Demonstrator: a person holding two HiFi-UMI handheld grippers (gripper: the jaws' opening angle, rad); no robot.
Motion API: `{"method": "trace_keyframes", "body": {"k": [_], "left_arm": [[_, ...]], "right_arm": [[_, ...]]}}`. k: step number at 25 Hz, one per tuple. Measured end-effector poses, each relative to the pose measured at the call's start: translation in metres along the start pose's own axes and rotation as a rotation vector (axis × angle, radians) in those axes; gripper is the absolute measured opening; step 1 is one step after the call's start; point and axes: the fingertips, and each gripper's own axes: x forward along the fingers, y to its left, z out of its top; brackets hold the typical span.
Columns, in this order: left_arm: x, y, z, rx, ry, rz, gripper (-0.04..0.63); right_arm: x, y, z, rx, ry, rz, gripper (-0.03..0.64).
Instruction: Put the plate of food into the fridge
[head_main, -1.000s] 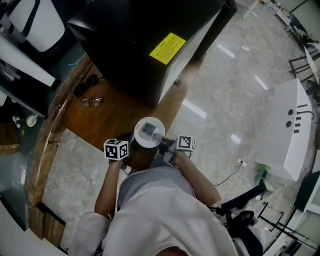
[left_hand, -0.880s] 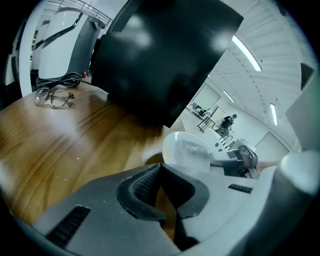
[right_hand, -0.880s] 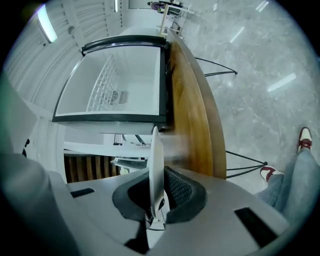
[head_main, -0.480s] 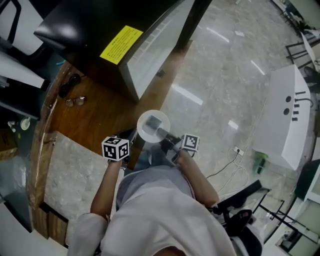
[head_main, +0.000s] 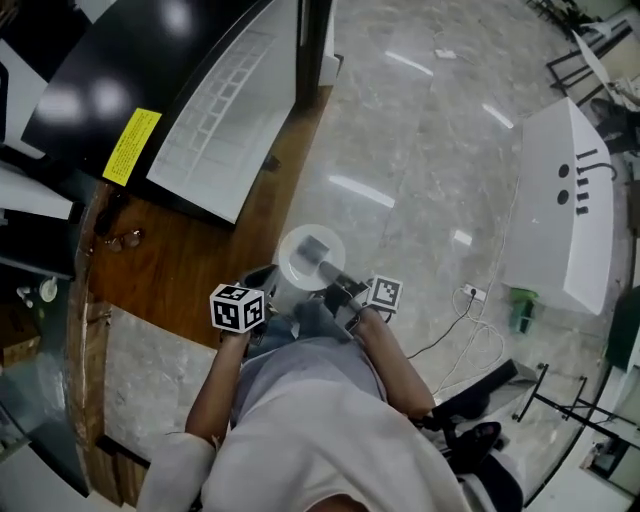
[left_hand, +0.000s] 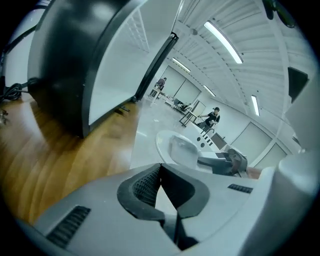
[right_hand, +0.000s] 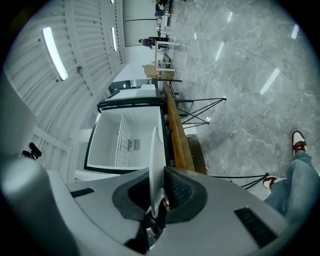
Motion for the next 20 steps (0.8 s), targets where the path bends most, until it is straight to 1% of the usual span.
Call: {"method": "trace_keyframes", "body": {"k": [4,9,14,16,19,20], "left_arm": [[0.030,-0.029,0.002,0.020,0.025,-0.018,0.018],[0.055,-0.070,0.004,0.068,0.040,-0.008,0.018],[0.069,-0.088,0.011,0.125,0.029,-0.014,0.018],[0.070,-0.093,0.017,0.140,0.015,-0.008,0.018],[0.072,-0.093,0.033,0.168,-0.036,0.044,0.018],[0.073,-0.092,0.040,0.177,-0.056,0.061,0.017]], "right_arm": [[-0.029,0.001,0.028,-0.024,-0.027,0.008,0.032],[-0.073,0.004,0.054,-0.030,-0.042,0.005,0.032],[-0.080,0.018,0.074,-0.072,-0.048,0.047,0.032],[-0.083,0.023,0.079,-0.079,-0.052,0.041,0.032],[-0.080,0.032,0.089,-0.105,-0.040,0.031,0.032],[-0.078,0.036,0.093,-0.096,-0.040,0.026,0.032]]}}
